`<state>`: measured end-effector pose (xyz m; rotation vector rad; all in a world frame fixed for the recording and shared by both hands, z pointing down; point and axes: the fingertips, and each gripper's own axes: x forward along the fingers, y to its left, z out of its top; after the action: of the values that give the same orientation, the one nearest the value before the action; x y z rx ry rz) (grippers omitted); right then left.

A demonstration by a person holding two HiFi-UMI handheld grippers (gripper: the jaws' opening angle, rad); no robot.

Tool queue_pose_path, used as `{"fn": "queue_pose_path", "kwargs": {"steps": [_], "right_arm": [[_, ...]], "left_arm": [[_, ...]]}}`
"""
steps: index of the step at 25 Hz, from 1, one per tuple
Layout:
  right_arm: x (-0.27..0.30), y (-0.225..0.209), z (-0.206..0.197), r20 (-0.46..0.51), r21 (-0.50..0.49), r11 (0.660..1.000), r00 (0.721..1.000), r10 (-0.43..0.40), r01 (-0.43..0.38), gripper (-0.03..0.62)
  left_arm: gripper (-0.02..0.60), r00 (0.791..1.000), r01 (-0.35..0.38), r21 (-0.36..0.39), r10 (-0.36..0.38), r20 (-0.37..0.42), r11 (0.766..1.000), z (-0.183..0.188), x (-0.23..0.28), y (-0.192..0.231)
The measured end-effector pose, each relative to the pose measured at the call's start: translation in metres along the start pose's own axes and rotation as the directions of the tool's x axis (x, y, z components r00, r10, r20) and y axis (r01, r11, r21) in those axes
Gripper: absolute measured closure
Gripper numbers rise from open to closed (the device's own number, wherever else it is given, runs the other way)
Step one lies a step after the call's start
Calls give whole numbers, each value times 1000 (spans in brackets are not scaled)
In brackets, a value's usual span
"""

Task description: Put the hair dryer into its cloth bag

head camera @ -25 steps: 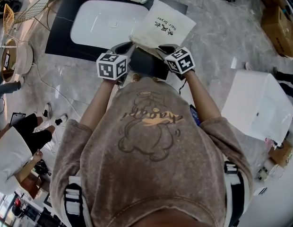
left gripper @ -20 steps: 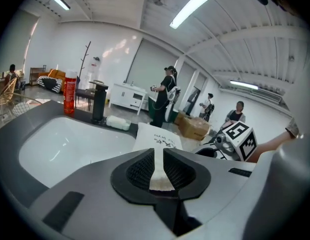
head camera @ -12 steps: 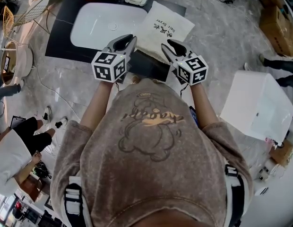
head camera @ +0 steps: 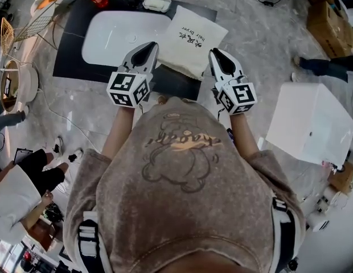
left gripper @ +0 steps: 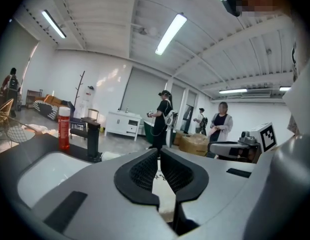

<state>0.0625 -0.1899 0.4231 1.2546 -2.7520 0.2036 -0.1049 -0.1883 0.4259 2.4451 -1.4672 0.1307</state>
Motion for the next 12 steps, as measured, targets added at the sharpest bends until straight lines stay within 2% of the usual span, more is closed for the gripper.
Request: {"fn": "queue_pose_path", "kwargs": {"steps": [4, 8, 12], "right_arm": [[-6, -7, -15, -20, 5, 999, 999, -45, 45, 608], [-5, -19, -29, -38, 23, 995, 995, -94, 95, 606], [-5, -24, -35, -47, 35, 993, 993, -112, 114, 604]], "left_arm": [[563, 1000, -25, 24, 25, 9, 999, -7, 0, 4], [563, 999, -37, 46, 36, 30, 998, -14, 1, 9], [563, 998, -52, 37, 50, 30, 998, -25, 0, 15]]}}
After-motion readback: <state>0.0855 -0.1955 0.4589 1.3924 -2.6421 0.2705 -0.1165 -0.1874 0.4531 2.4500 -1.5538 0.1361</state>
